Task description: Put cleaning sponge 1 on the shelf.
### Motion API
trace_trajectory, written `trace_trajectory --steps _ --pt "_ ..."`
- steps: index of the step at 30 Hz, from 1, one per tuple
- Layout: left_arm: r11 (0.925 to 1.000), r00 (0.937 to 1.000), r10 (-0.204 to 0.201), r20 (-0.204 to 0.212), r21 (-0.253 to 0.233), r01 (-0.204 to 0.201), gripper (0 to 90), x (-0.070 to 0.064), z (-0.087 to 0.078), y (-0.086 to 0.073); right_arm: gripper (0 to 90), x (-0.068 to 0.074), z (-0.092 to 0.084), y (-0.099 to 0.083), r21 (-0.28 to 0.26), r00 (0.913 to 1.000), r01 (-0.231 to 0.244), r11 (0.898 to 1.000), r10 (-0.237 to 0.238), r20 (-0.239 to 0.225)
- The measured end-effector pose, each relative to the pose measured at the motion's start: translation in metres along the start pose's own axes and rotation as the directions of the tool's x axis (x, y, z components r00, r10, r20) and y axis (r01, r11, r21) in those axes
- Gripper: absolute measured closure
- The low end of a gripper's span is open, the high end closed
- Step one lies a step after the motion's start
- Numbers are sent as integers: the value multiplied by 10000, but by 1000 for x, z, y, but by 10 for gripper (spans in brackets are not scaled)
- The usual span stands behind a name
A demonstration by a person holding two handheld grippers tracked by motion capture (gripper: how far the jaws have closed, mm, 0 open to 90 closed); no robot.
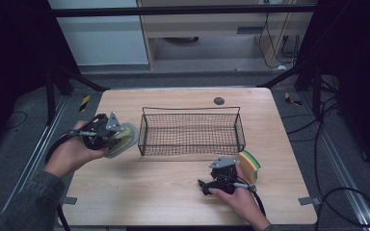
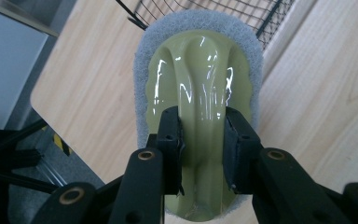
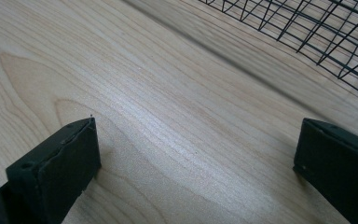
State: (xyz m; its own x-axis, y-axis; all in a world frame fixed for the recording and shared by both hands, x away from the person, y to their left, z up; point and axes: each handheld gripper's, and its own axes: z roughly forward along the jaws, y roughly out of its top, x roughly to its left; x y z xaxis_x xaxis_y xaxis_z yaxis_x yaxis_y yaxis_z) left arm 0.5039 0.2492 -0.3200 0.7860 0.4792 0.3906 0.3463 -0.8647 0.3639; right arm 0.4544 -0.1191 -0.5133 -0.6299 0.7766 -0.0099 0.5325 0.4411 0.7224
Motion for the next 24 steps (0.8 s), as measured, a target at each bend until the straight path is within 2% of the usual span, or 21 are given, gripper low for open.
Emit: trace_trajectory --steps 6,7,9,10,12,15,17,21,24 --pt "9999 9988 36 -478 -119 -42 707 12 -5 16 5 0 0 0 7 10000 -18 10000 18 27" --pt "9999 9979 97 -641 -125 -105 707 15 -6 21 5 0 0 0 11 10000 -21 10000 21 31" --pt "9995 9974 190 -700 -253 -208 707 17 -7 27 5 0 0 0 23 10000 -25 10000 25 32" --pt "9995 9974 190 -700 -253 -208 707 17 -7 27 5 0 0 0 -26 10000 -23 10000 24 35" --pt "9982 9955 479 -816 -328 -507 707 18 -7 36 5 0 0 0 -25 10000 -15 10000 16 25" --pt "9967 9936 683 -899 -376 -719 707 17 -7 45 5 0 0 0 -26 10000 -10 10000 10 20" --pt "9960 9905 804 -1120 -292 -841 707 14 -7 50 5 0 0 0 -6 10000 24 10000 -24 38" --pt "9943 9891 978 -1105 -315 -1018 707 9 -6 59 5 0 0 0 -7 10000 25 10000 -25 45" --pt "9945 9892 966 -1100 -295 -1004 706 7 -4 63 6 1 0 0 61 10000 2 10000 -2 60"
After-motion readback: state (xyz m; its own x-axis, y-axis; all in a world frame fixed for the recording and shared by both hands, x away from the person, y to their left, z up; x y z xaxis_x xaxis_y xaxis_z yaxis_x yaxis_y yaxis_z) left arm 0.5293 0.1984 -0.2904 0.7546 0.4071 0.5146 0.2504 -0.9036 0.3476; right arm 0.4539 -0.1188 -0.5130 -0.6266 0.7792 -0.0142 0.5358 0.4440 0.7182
